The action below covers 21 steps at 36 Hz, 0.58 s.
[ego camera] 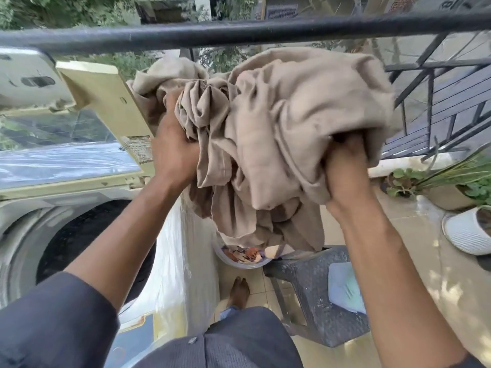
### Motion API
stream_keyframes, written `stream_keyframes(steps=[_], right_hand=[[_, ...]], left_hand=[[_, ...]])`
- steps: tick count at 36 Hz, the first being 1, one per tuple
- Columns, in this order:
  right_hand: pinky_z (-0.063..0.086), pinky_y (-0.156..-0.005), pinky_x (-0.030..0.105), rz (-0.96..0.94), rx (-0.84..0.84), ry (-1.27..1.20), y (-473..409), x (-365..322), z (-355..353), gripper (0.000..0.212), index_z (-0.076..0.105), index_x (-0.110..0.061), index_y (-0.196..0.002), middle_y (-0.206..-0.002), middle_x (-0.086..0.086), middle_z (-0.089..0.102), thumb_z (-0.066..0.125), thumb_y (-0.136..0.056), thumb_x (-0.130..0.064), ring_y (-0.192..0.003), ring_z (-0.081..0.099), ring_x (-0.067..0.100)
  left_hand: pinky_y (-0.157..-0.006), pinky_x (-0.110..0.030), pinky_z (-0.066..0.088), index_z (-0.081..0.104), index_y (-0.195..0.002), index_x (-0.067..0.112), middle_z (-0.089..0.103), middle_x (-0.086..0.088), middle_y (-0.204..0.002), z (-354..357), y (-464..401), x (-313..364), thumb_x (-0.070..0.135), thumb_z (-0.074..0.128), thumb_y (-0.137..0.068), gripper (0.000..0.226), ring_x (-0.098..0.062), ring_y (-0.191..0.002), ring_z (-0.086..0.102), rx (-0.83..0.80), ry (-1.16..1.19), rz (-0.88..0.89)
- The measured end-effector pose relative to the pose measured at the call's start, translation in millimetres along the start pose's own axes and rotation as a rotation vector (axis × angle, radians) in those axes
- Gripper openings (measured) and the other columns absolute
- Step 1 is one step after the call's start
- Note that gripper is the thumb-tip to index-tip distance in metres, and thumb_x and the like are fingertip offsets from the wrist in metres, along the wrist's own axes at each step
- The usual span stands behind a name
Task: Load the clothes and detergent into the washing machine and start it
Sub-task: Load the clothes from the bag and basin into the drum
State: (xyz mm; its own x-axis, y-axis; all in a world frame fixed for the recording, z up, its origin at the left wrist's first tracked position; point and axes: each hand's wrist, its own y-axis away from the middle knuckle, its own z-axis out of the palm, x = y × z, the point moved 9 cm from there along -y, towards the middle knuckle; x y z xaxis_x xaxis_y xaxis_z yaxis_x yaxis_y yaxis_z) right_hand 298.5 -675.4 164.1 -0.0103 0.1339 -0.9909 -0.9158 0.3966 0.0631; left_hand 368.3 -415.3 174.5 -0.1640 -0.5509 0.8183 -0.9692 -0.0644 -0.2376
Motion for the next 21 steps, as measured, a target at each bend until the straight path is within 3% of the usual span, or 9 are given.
stream_keyframes(steps=[3,7,9,10,12,14,17,19,21], right_hand=[[0.052,-0.105,0.038,-0.075,-0.112,0.156,8,4,26,0.044,0.072,-0.016,-0.112,-0.113,-0.006,0.076,0.065,-0.072,-0.034,-0.113,0.064,0.01],[0.046,-0.105,0.025,-0.079,-0.186,0.311,10,20,41,0.045,0.066,-0.029,-0.117,-0.112,-0.02,0.071,0.061,-0.076,-0.045,-0.114,0.061,-0.001],[0.043,-0.109,0.03,-0.067,-0.201,0.366,8,25,47,0.048,0.063,-0.031,-0.122,-0.122,-0.014,0.07,0.059,-0.078,-0.048,-0.122,0.059,0.005],[0.042,-0.112,0.035,-0.063,-0.197,0.407,8,28,49,0.05,0.06,-0.035,-0.126,-0.13,-0.009,0.067,0.058,-0.079,-0.051,-0.128,0.056,0.01],[0.04,-0.116,0.043,-0.055,-0.196,0.468,7,32,52,0.05,0.053,-0.043,-0.126,-0.136,-0.007,0.064,0.054,-0.079,-0.057,-0.133,0.053,0.014],[0.04,-0.116,0.046,-0.042,-0.188,0.477,4,36,53,0.052,0.055,-0.043,-0.128,-0.138,-0.007,0.062,0.052,-0.079,-0.06,-0.135,0.052,0.016],[0.038,-0.117,0.048,-0.087,-0.204,0.515,-1,34,58,0.061,0.06,-0.028,-0.133,-0.141,0.0,0.062,0.049,-0.081,-0.057,-0.138,0.051,0.021],[0.041,-0.112,0.05,-0.086,-0.261,0.518,-3,34,64,0.051,0.065,-0.023,-0.122,-0.129,0.001,0.067,0.048,-0.082,-0.05,-0.128,0.056,0.021],[0.045,-0.101,0.054,-0.055,-0.292,0.473,-3,33,67,0.034,0.064,-0.019,-0.095,-0.103,-0.006,0.069,0.047,-0.082,-0.045,-0.105,0.059,0.014]], left_hand=[[-0.081,-0.034,0.041,0.04,-0.134,0.054,0.063,0.027,-0.111,7,-2,-8,0.071,0.063,-0.077,0.064,-0.02,-0.103,0.066,-0.071,0.007,-0.048],[-0.087,-0.022,0.049,0.036,-0.128,0.071,0.059,0.049,-0.114,15,-1,-10,0.059,0.071,-0.076,0.064,0.027,-0.101,0.056,-0.239,0.114,-0.05],[-0.1,-0.02,0.049,0.035,-0.146,0.052,0.06,0.036,-0.129,24,3,-16,0.029,0.076,-0.079,0.082,0.018,-0.117,0.057,-0.383,0.209,-0.055],[-0.108,-0.027,0.048,0.033,-0.152,0.039,0.06,0.024,-0.138,29,6,-19,0.016,0.075,-0.076,0.09,0.006,-0.126,0.057,-0.466,0.264,-0.062],[-0.119,-0.043,0.044,0.029,-0.157,0.029,0.055,0.005,-0.151,36,12,-20,0.009,0.079,-0.07,0.102,-0.012,-0.142,0.052,-0.614,0.38,-0.073],[-0.125,-0.054,0.037,0.024,-0.161,0.028,0.047,0.002,-0.161,42,20,-18,0.019,0.088,-0.07,0.112,-0.019,-0.152,0.044,-0.738,0.506,-0.094],[-0.127,-0.05,0.034,0.009,-0.167,0.026,0.035,0.007,-0.17,50,31,-16,0.056,0.094,-0.071,0.131,-0.013,-0.156,0.037,-0.823,0.589,-0.126],[-0.127,-0.049,0.036,0.006,-0.167,0.024,0.033,0.007,-0.17,53,31,-17,0.073,0.091,-0.061,0.144,-0.009,-0.156,0.036,-0.75,0.568,-0.156],[-0.124,-0.05,0.04,0.014,-0.163,0.025,0.041,0.005,-0.165,56,29,-20,0.075,0.094,-0.052,0.146,-0.012,-0.152,0.042,-0.613,0.518,-0.205]])
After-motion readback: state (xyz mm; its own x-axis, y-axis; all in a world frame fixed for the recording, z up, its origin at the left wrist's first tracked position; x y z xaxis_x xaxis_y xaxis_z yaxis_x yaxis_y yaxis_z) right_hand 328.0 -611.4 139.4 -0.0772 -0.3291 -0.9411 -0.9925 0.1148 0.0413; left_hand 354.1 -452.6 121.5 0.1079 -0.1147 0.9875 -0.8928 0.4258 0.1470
